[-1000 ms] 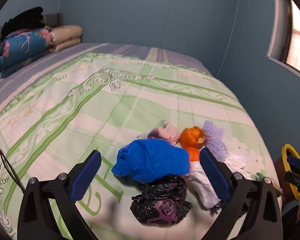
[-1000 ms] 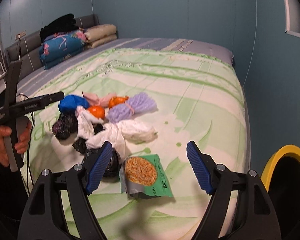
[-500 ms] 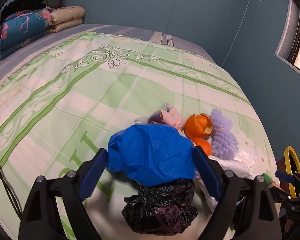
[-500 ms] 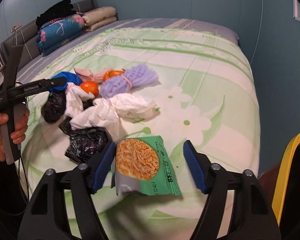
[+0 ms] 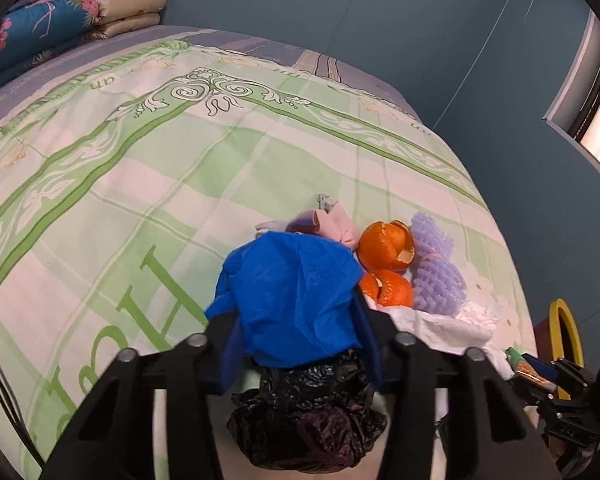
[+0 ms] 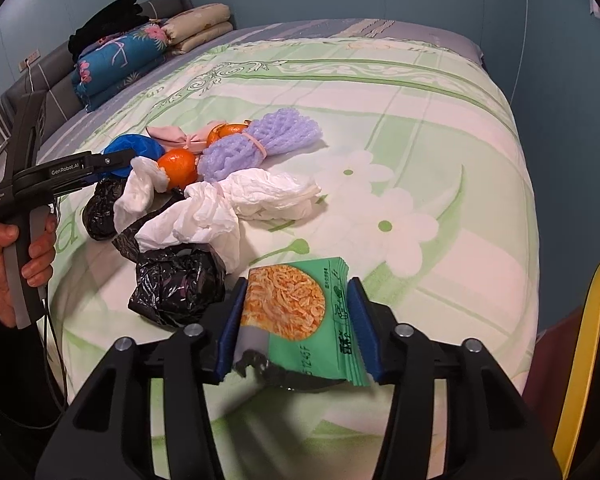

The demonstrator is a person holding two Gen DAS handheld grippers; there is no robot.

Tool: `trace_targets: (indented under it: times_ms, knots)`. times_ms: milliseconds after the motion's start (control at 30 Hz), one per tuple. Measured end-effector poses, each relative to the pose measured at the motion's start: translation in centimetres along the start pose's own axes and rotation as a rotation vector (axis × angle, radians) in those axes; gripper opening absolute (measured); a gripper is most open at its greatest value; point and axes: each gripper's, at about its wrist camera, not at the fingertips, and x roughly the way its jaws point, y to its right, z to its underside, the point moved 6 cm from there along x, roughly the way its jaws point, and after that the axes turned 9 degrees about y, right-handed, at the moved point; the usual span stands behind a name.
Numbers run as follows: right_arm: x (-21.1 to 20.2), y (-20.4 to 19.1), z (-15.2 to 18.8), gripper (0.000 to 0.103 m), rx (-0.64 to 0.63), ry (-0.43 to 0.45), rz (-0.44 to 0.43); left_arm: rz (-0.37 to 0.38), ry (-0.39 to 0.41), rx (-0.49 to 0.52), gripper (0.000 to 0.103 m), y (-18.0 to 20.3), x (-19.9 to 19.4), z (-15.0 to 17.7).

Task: Collect trash
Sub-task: 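Grasp the blue plastic bag with the left tool while the right tool grasps the green noodle packet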

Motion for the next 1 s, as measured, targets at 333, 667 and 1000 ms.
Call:
trace_targets:
  times_ms: [333,667,1000]
  knots:
    - [-0.2,0.1,-0.2,0.039,0.008,-0.003,0.004,0.099,0.011,-0.070,0.022,0.0,-1.4,-0.6]
    - [-0.7,0.2,-0.6,0.034,0.009,0.018,0.015,0.160,0.061,-0.128,0.008,-0.3,-3.3,-1.6]
    - [-3.1,0.0,-2.0,0.033,0.008,0.093,0.000,0.182,0.144,-0.116,0.007,0.2,-6.1,-2.7]
